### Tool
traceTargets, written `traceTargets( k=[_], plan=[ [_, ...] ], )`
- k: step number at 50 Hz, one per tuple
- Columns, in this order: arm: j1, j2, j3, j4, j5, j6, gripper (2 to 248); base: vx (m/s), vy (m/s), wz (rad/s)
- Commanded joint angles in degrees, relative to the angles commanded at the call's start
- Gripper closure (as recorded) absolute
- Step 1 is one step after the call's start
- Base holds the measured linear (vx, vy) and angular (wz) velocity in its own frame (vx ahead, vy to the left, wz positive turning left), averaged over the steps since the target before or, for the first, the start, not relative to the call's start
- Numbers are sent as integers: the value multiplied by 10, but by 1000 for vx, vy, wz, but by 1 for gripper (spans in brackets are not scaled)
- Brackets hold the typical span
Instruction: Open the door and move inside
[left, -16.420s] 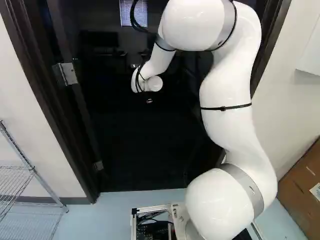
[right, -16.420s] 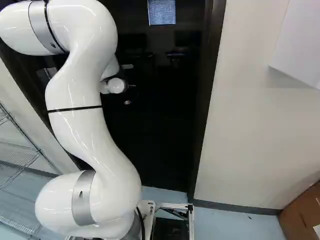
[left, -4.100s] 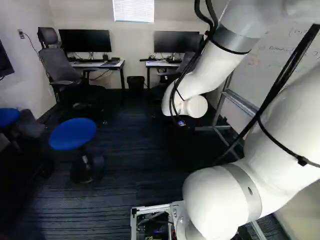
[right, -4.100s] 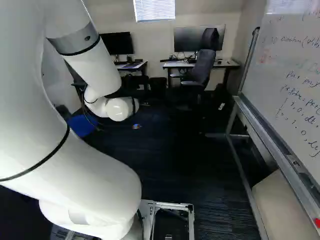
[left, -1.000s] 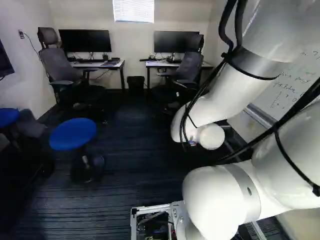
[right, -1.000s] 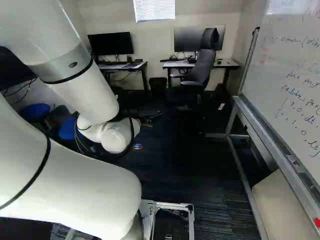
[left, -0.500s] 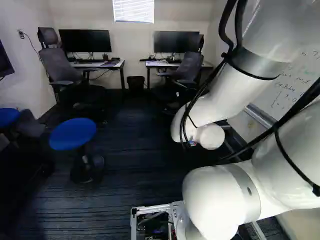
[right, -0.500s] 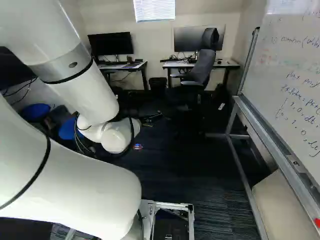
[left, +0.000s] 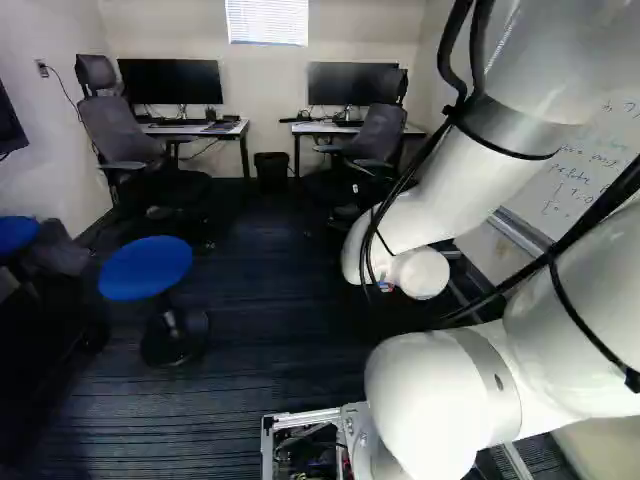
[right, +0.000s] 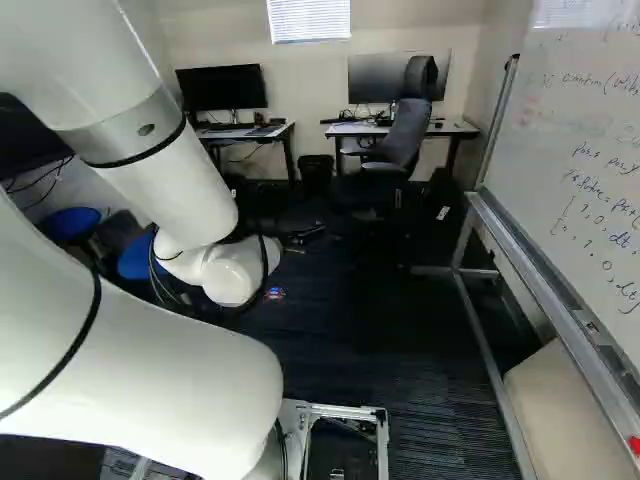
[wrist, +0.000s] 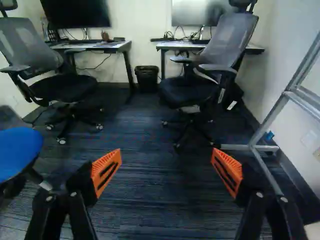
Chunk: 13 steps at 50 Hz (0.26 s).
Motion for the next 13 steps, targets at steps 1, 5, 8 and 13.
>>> traceTargets(
  k=[1,5,8,13],
  plan=[
    [0,0,0,0,0,0,3,0,0,0],
    [0,0,0,0,0,0,3,0,0,0],
    [0,0,0,0,0,0,3,0,0,0],
    [0,0,0,0,0,0,3,0,0,0]
  ],
)
